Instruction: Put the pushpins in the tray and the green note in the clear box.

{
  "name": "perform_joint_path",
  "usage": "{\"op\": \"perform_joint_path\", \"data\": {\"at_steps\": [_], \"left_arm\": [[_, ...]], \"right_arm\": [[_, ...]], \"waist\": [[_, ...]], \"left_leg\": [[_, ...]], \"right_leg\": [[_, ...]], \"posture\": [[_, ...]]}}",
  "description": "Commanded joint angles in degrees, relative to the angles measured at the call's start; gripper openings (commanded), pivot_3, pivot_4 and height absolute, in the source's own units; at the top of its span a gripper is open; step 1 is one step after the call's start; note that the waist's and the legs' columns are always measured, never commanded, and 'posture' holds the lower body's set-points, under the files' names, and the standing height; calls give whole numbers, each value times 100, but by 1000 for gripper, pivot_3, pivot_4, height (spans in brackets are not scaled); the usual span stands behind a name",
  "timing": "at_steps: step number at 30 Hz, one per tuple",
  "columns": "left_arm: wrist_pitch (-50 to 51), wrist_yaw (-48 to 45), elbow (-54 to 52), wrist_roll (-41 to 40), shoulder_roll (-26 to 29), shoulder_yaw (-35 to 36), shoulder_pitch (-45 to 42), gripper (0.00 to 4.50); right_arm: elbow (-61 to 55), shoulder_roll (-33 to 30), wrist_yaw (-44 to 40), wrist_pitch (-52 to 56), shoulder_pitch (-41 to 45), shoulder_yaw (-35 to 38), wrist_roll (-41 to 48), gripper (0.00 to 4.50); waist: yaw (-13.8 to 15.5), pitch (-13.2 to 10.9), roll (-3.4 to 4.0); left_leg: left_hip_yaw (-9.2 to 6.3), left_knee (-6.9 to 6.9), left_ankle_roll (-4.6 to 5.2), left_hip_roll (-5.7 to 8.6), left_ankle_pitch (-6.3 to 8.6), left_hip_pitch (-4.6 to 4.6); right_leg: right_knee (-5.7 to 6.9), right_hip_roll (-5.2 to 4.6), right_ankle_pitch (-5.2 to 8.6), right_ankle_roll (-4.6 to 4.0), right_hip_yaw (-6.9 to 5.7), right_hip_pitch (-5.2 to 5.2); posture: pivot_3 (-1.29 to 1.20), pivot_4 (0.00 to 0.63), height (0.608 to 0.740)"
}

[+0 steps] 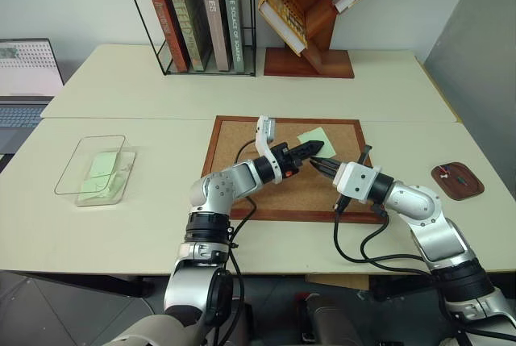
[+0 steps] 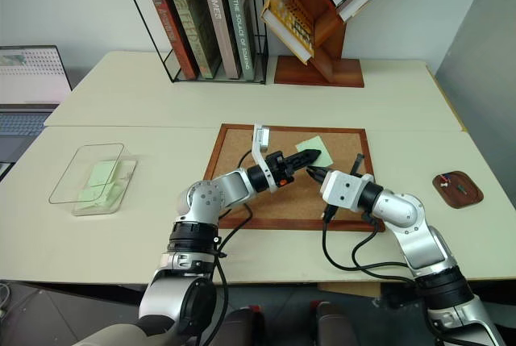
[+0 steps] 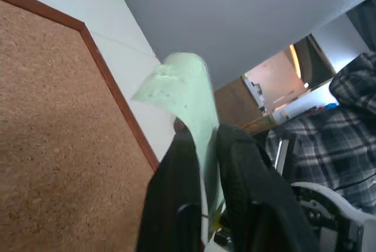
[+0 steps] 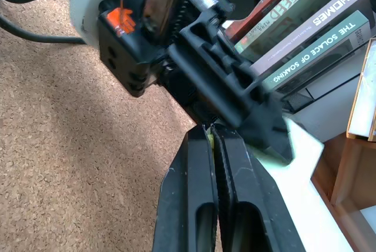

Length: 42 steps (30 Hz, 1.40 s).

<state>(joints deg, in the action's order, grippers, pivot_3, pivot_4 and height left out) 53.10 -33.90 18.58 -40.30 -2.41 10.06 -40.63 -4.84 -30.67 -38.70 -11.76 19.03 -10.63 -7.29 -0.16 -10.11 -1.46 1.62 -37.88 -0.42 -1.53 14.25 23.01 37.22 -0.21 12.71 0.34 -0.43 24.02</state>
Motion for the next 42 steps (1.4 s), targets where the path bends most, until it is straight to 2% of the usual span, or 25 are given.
{"op": "perform_joint_path", "data": {"at_steps": [1, 21, 25, 32, 38, 42], "left_arm": [[-135, -103, -132, 43, 55, -146, 66, 8], [-493, 79, 220, 241, 113, -146, -25, 8], [-630, 85, -22, 349, 210, -250, 32, 8], [-840, -60, -1244, 552, 685, -621, 465, 8], [-1025, -90, -1784, 732, 920, -968, 800, 8], [-1254, -142, -1910, 949, 970, -1234, 969, 8]], "right_arm": [[-210, 27, 22, -68, 36, 25, 60, 0], [-804, -81, 127, -494, -373, 374, 368, 0], [-912, -33, 525, 98, -724, 999, 562, 0], [-772, -20, 1540, 1413, -1332, 2318, 552, 0], [61, -266, 2236, 2791, -1182, 3139, 444, 0], [698, -399, 2350, 3076, -1056, 3281, 484, 0]], "waist": [[0, 0, 0], [1, 0, 0], [5, 0, 0], [7, 1, 2], [12, 2, 2], [0, 2, 3]], "left_leg": [[0, 0, 0, 0, 0, 0], [0, -3, 0, 1, 0, -2], [0, -2, 0, 0, 0, -2], [4, -1, 0, -2, 0, -1], [6, -4, -1, 3, -1, -6], [9, -5, 0, 6, -1, -6]], "right_leg": [[0, 0, 0, 0, 0, 0], [3, 0, -1, 1, 0, -2], [3, 0, -1, 1, -1, -2], [4, -4, 0, -1, 7, 0], [10, -7, -2, -4, 10, -3], [11, -5, -2, -4, 15, -2]], "posture": [[0, 150, 740], [0, 150, 740], [0, 150, 740], [0, 150, 740], [0, 150, 740], [0, 150, 740]]}}
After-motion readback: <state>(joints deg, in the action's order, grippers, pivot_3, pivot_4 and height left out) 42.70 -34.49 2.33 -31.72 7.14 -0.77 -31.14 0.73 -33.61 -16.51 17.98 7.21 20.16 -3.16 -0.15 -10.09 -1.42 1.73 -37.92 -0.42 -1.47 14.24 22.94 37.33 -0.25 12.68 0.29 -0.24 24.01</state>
